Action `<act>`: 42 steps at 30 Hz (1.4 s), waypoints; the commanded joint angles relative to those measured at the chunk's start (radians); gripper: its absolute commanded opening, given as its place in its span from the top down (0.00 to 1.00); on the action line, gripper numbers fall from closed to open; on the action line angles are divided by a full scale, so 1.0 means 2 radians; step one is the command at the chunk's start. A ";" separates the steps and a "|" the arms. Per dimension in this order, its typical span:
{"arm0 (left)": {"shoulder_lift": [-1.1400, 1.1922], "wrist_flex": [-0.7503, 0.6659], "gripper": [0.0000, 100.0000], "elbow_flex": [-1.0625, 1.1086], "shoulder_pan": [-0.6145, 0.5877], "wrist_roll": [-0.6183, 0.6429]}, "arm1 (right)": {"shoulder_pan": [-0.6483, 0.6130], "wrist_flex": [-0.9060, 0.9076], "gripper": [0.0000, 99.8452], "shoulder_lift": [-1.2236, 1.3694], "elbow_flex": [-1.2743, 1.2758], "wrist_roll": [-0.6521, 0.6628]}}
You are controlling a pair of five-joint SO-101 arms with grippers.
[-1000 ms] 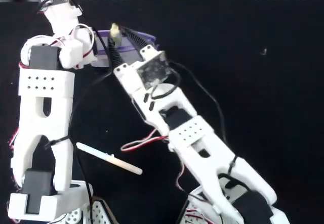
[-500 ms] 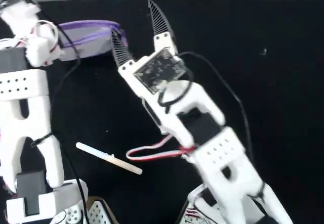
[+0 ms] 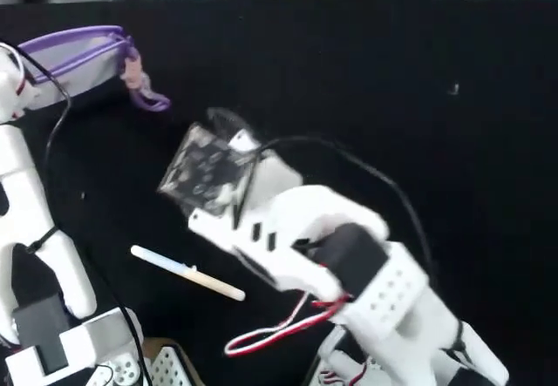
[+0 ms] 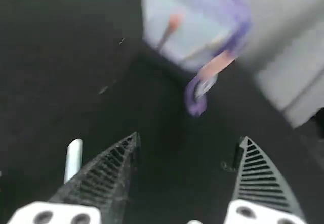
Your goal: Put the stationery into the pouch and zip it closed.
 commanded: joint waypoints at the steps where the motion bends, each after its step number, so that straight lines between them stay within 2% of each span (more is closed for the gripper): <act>1: -0.004 -0.016 0.97 -0.011 -0.014 0.002 | -0.036 -0.050 0.71 0.014 0.067 0.001; 9: -0.004 -0.015 0.97 -0.036 -0.063 0.004 | -0.065 -0.136 0.71 0.121 0.152 -0.002; 15: -0.004 -0.013 0.97 -0.038 -0.070 0.004 | -0.121 -0.187 0.71 0.229 0.151 -0.002; 19: -0.004 -0.013 0.97 -0.038 -0.071 0.004 | -0.127 -0.207 0.71 0.319 0.122 -0.002; 29: -0.004 -0.012 0.97 -0.037 -0.069 0.004 | -0.127 -0.063 0.73 0.482 -0.069 -0.002; 35: -0.004 -0.012 0.97 -0.034 -0.067 0.004 | -0.120 -0.005 0.99 0.533 -0.142 -0.002; 38: -0.004 -0.012 0.97 -0.033 -0.067 0.004 | -0.107 0.010 0.96 0.539 -0.154 -0.002; 42: -0.004 -0.012 0.97 -0.033 -0.067 0.005 | -0.076 0.012 0.99 0.528 -0.154 -0.002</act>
